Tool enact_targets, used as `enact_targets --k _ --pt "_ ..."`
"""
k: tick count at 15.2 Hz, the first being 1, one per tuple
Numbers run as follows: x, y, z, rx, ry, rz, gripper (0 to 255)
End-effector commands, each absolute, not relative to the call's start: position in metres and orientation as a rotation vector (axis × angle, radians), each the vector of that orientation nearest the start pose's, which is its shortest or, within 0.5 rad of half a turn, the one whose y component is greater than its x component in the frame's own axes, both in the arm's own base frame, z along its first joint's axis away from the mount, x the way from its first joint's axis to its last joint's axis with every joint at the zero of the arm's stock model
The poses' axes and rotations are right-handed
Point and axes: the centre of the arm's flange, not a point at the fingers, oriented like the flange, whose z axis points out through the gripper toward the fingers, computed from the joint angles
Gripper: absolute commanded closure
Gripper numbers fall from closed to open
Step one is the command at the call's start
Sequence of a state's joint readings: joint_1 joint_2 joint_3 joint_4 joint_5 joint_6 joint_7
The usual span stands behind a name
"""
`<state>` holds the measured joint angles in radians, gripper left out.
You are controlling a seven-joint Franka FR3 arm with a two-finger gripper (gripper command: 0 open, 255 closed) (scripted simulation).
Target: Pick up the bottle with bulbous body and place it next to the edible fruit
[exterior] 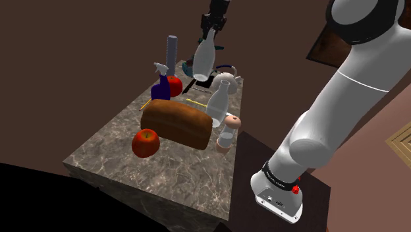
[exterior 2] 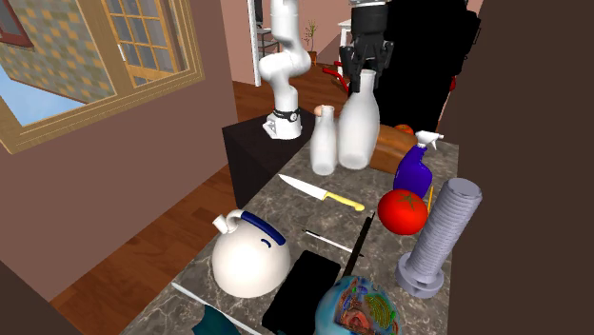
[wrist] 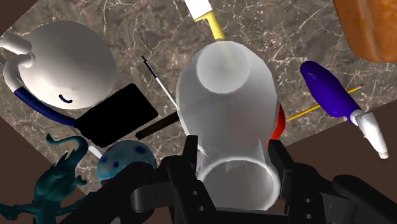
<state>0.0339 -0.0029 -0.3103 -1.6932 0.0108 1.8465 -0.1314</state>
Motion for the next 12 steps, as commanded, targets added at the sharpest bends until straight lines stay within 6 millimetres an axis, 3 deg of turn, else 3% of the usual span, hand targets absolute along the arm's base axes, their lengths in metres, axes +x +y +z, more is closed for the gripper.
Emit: enact_targets --k 1,12 --pt "0.564 -0.130 0.595 -3.143 0.234 -0.246 255" --pt "0.603 0.010 0.596 -3.143 0.234 -0.246 255"
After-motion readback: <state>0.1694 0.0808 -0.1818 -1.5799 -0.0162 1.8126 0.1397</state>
